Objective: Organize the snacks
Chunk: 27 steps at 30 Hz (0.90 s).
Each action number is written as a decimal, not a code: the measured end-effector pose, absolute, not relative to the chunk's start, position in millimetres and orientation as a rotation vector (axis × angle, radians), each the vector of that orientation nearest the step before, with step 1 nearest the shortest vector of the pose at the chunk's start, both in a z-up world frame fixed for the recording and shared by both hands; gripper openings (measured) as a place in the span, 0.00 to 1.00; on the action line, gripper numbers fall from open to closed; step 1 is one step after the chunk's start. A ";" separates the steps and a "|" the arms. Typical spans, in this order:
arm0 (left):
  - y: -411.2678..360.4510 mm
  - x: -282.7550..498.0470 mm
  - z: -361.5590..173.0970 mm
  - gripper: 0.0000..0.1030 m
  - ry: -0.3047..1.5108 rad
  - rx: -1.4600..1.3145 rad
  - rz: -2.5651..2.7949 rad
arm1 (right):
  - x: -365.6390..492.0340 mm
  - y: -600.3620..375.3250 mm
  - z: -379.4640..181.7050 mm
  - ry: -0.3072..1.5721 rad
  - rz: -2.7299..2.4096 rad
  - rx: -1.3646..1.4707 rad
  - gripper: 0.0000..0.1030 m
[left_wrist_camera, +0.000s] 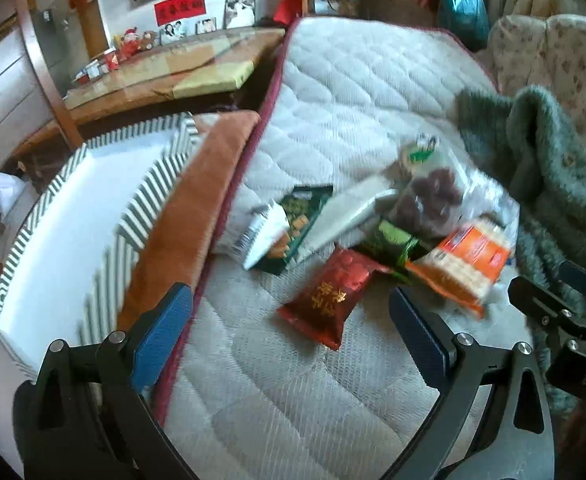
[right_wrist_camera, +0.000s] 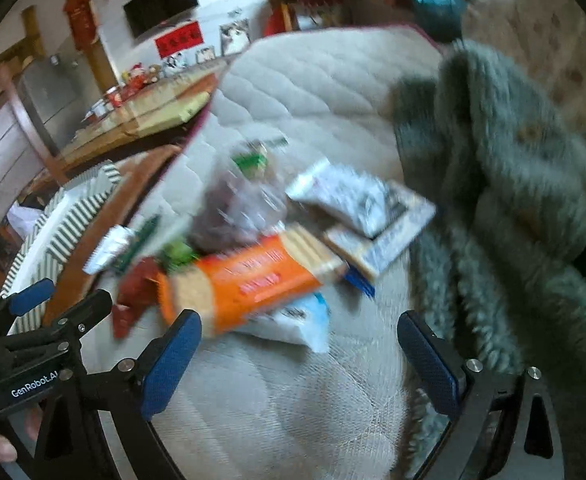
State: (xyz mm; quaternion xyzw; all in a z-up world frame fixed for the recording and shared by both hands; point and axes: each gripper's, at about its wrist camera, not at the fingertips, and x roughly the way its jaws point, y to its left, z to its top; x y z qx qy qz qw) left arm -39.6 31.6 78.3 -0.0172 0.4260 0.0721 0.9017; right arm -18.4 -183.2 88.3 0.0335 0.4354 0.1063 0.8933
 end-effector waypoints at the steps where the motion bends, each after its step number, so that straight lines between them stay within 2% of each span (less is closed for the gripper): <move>1: 33.3 -42.9 84.9 0.97 0.871 -0.043 0.150 | -21.5 -181.0 96.5 0.889 0.226 0.065 0.96; 13: 38.6 -67.6 132.3 0.97 0.782 -0.060 0.149 | -42.5 -157.8 145.9 0.815 0.262 -0.003 0.96; 27: 40.4 -77.2 140.6 0.97 0.767 -0.073 0.137 | -51.4 -155.1 164.7 0.771 0.229 -0.041 0.96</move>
